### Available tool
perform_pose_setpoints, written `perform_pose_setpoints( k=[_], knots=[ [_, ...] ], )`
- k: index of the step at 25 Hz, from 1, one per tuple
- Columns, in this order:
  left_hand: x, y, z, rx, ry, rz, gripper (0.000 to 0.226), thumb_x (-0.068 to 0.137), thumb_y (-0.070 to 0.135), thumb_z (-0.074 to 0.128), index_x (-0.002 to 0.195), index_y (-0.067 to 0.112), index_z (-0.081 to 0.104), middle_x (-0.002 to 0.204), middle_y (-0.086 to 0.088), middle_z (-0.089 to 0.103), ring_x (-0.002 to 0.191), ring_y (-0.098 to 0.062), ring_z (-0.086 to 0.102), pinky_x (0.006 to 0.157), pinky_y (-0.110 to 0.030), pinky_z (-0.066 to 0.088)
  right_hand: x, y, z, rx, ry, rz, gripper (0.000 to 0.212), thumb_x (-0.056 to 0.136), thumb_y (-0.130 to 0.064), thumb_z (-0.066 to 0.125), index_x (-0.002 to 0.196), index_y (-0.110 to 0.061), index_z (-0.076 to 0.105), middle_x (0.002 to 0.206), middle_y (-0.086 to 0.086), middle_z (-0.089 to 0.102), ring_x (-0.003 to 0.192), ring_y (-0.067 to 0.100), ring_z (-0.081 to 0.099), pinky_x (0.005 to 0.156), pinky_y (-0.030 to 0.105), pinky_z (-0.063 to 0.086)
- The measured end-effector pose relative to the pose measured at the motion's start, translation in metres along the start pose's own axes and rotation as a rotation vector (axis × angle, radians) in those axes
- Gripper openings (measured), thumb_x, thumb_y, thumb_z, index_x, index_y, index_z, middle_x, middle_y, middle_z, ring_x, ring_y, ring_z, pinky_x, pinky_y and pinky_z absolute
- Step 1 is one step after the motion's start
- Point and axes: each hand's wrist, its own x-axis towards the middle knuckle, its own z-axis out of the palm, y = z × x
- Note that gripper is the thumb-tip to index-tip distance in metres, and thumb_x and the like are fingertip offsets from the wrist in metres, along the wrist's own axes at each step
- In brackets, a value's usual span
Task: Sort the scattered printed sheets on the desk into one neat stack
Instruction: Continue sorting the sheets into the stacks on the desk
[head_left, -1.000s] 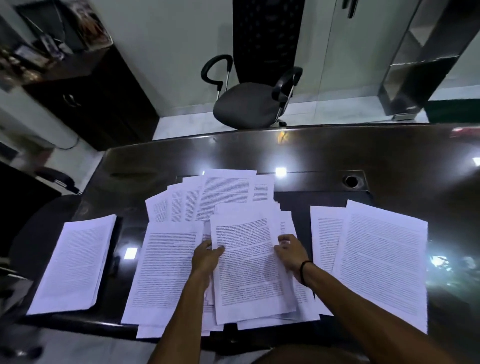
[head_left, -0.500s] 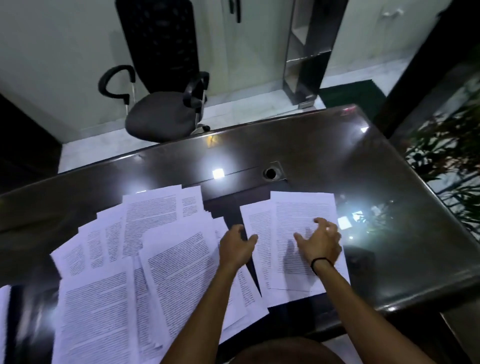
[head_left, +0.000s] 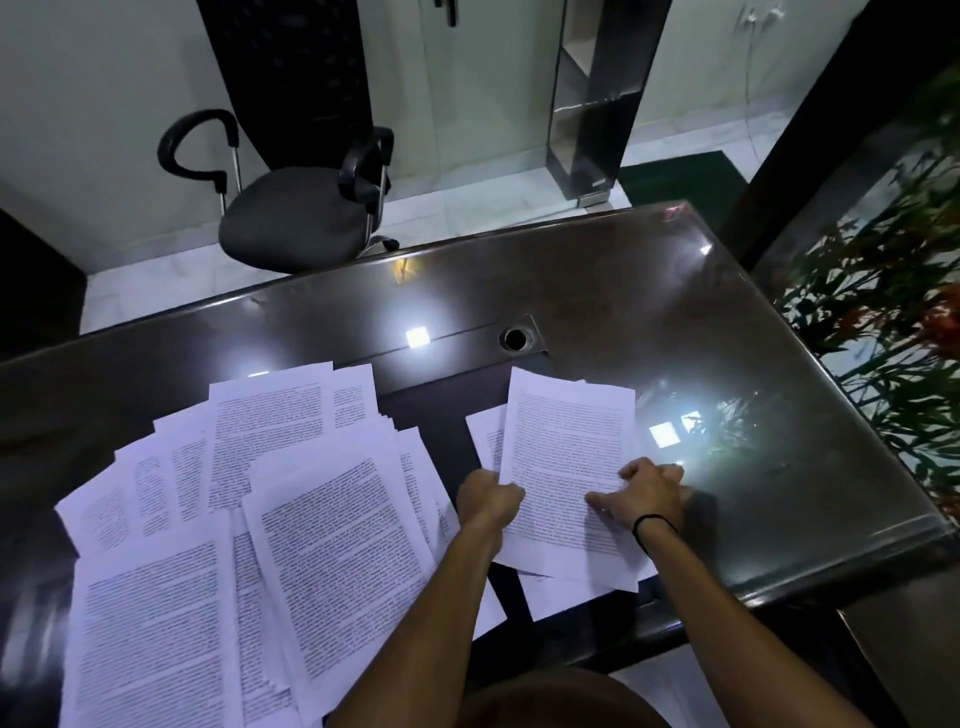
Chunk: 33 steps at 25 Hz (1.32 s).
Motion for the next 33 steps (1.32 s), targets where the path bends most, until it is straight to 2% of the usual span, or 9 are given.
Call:
perform_pose_setpoints(
  k=[4,7,10,13,17,23,26,30,33],
  knots=[
    [-0.005,0.015,0.003,-0.236,0.048,-0.052,0.043,0.087,0.027,0.075,0.117,0.008,0.049,0.115,-0.005,0.062,0.086,-0.017,0.062,0.058,-0.025,0.048,-0.004,-0.005,0.004,-0.037,0.041,-0.011,0.093,0.055,-0.048,0.091,0.124,-0.017,0.037,0.125,0.014,0.042,0.113,0.037,0.052,0.09,0.046,0.052],
    [-0.005,0.018,0.007,-0.302,0.094,-0.125,0.07,0.08,0.039,0.081,0.133,0.009,0.045,0.129,-0.009,0.056,0.099,-0.025,0.063,0.062,-0.03,0.054,0.003,-0.003,0.007,0.074,-0.049,-0.027,0.067,0.067,-0.036,0.089,0.116,-0.01,0.052,0.115,0.012,0.063,0.103,0.034,0.064,0.083,0.041,0.054],
    [0.001,0.011,0.001,-0.334,0.043,-0.103,0.051,0.088,0.039,0.075,0.124,0.007,0.061,0.116,-0.006,0.068,0.093,-0.022,0.067,0.061,-0.027,0.053,0.015,0.011,0.009,0.36,-0.268,-0.039,0.036,0.071,-0.023,0.088,0.101,-0.009,0.071,0.106,0.009,0.074,0.09,0.029,0.071,0.08,0.039,0.06],
    [0.007,0.01,-0.017,-0.428,-0.072,-0.171,0.053,0.093,0.049,0.065,0.125,0.007,0.063,0.123,-0.001,0.066,0.109,-0.026,0.063,0.09,-0.035,0.051,0.017,0.012,-0.011,0.671,-0.415,-0.076,0.028,0.081,-0.005,0.078,0.106,0.003,0.07,0.104,0.017,0.074,0.083,0.03,0.073,0.064,0.031,0.06],
    [0.006,0.02,-0.048,-0.421,-0.162,-0.041,0.039,0.094,0.035,0.071,0.119,0.006,0.068,0.12,-0.013,0.072,0.103,-0.034,0.07,0.093,-0.049,0.057,0.008,-0.001,-0.041,0.867,-0.626,-0.206,0.032,0.084,-0.004,0.07,0.114,0.005,0.066,0.11,0.02,0.073,0.098,0.038,0.071,0.082,0.044,0.059],
    [-0.016,0.034,-0.09,-0.452,-0.078,0.241,0.024,0.094,0.029,0.072,0.113,0.015,0.076,0.109,-0.001,0.078,0.095,-0.02,0.074,0.076,-0.033,0.059,0.0,-0.045,-0.034,0.665,-0.123,-0.382,0.021,0.075,-0.029,0.085,0.088,-0.014,0.078,0.084,-0.005,0.078,0.079,0.016,0.074,0.072,0.034,0.06],
    [-0.028,0.035,-0.113,-0.506,-0.017,0.27,0.026,0.1,0.034,0.062,0.118,0.018,0.073,0.112,0.007,0.075,0.098,-0.008,0.068,0.081,-0.025,0.049,-0.008,-0.068,-0.032,0.61,-0.18,-0.5,0.02,0.082,-0.032,0.079,0.088,-0.013,0.079,0.086,-0.005,0.078,0.083,0.017,0.074,0.077,0.041,0.061],
    [-0.03,0.025,-0.145,-0.583,0.062,0.293,0.033,0.099,0.039,0.061,0.128,0.024,0.069,0.122,0.004,0.073,0.112,-0.023,0.066,0.101,-0.045,0.053,-0.027,-0.088,-0.034,0.588,-0.377,-0.598,0.032,0.093,-0.035,0.064,0.072,-0.01,0.068,0.069,-0.005,0.073,0.061,0.007,0.064,0.057,0.025,0.05],
    [-0.036,0.012,-0.171,-0.676,0.141,0.301,0.022,0.1,0.031,0.062,0.119,0.026,0.071,0.114,0.0,0.076,0.104,-0.028,0.072,0.092,-0.051,0.058,-0.026,-0.09,-0.03,0.596,-0.294,-0.656,0.054,0.083,-0.063,0.059,0.063,-0.013,0.054,0.056,-0.006,0.056,0.055,0.013,0.049,0.056,0.034,0.041]
  ],
)
